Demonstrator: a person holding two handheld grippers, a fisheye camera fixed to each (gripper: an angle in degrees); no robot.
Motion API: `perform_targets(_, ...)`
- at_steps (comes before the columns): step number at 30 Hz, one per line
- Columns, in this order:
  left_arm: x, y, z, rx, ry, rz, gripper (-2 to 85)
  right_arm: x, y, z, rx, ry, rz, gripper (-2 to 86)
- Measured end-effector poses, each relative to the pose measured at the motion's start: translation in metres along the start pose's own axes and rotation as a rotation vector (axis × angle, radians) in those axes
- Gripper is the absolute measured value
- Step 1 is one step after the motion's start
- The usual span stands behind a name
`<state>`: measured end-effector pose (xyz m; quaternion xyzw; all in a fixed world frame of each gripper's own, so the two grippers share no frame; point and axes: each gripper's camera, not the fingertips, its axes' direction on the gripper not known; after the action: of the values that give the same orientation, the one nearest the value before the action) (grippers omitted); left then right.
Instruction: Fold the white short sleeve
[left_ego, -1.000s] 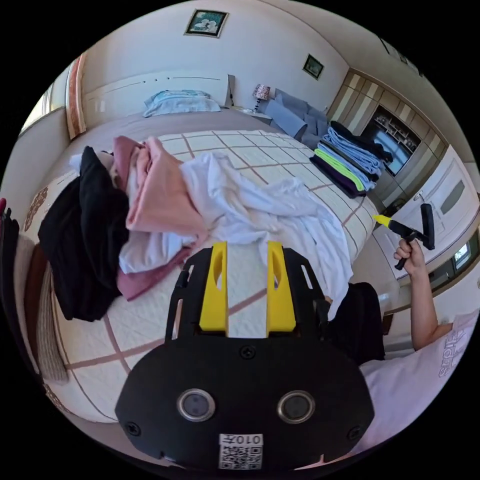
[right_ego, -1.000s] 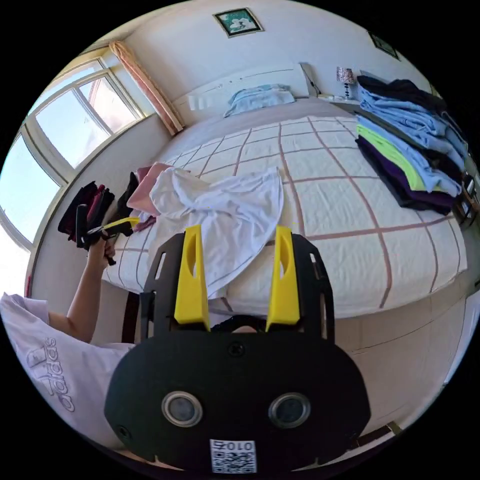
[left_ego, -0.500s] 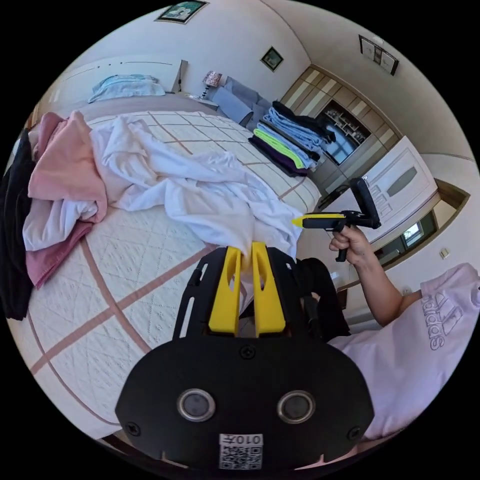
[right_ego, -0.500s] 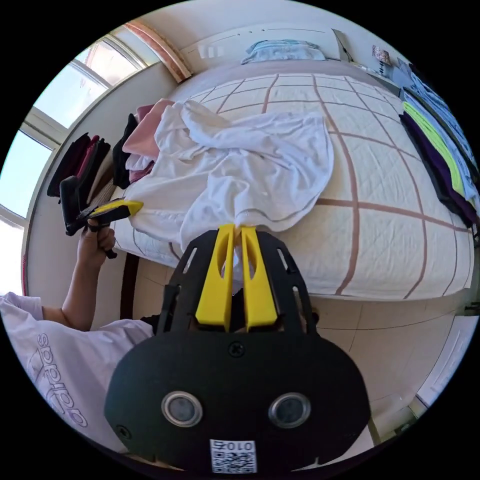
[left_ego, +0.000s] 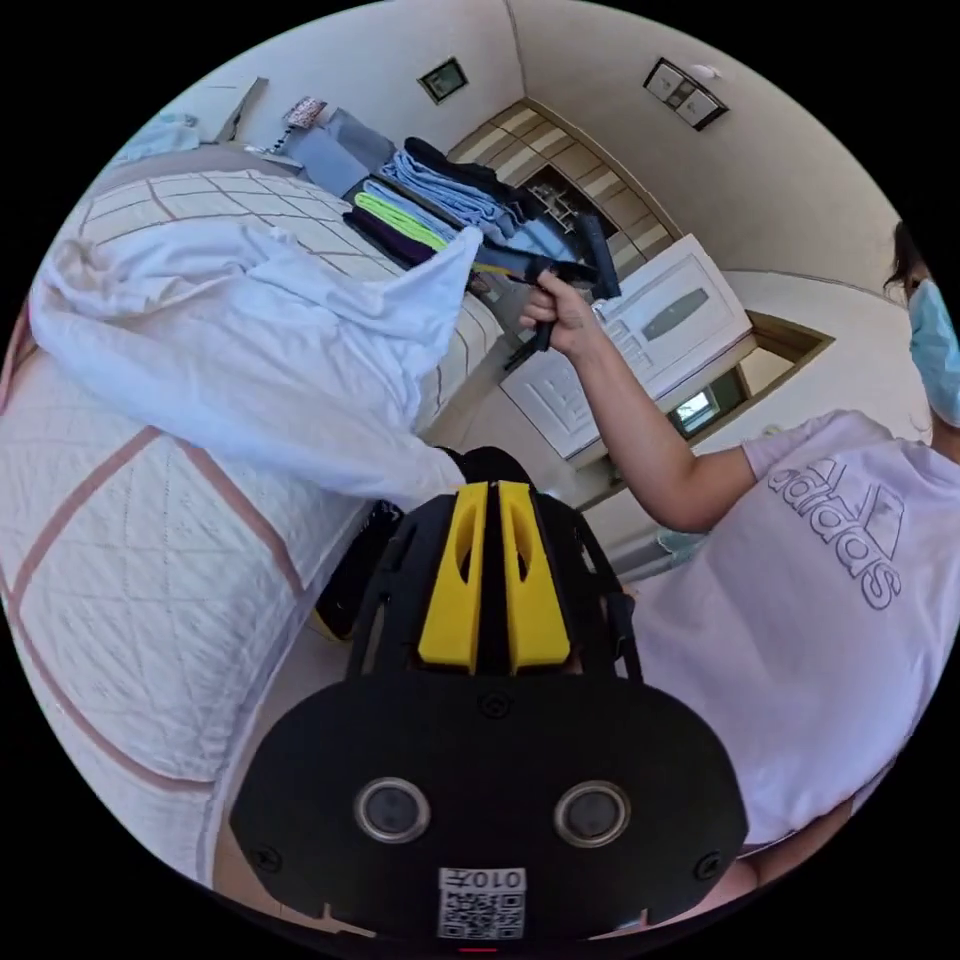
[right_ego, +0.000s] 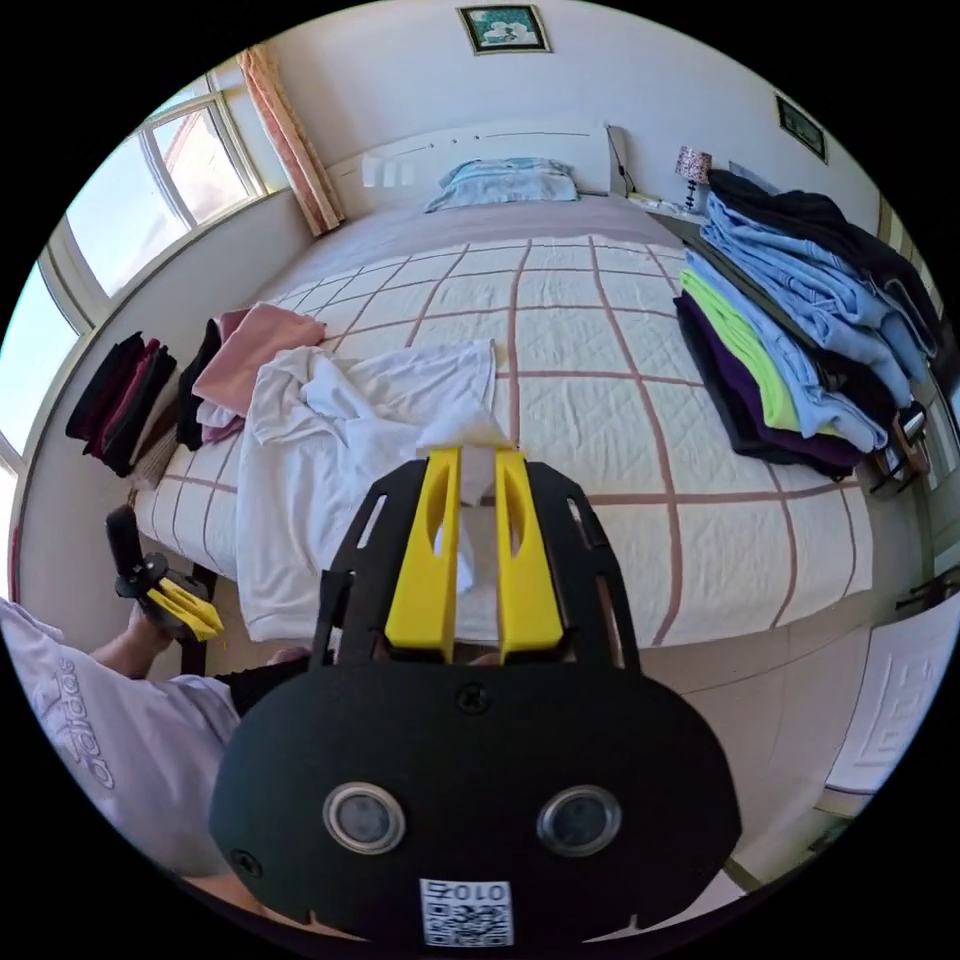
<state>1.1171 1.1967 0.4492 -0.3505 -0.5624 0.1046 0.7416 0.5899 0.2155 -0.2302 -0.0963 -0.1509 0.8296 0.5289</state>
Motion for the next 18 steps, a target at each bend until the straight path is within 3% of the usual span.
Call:
perform_targets(3, 0.016, 0.0, -0.031, 0.008, -0.238, 0.061, 6.7, -0.023, 0.046, 0.007, 0.044, 0.102, 0.02, 8.1)
perform_targets(6, 0.037, -0.023, -0.068, -0.028, -0.641, 0.223, 8.1, -0.037, 0.083, -0.002, 0.15, 0.209, 0.101, 8.7)
perform_targets(8, 0.033, -0.047, -0.078, -0.081, -0.907, 0.327, 8.9, -0.049, 0.091, -0.003, 0.214, 0.129, 0.102, 8.9)
perform_targets(12, -0.003, -0.075, -0.052, -0.259, -1.043, 0.485, 9.5, -0.087, 0.072, 0.044, 0.038, -0.094, -0.03, 11.5)
perform_targets(16, -0.04, -0.074, 0.011, -0.568, -1.141, 0.661, 8.5, -0.084, 0.062, 0.09, -0.075, -0.199, 0.032, 12.2)
perform_targets(18, -0.043, -0.072, 0.021, -0.573, -1.139, 0.692, 7.0, -0.078, 0.052, 0.116, -0.119, -0.231, 0.061, 10.6)
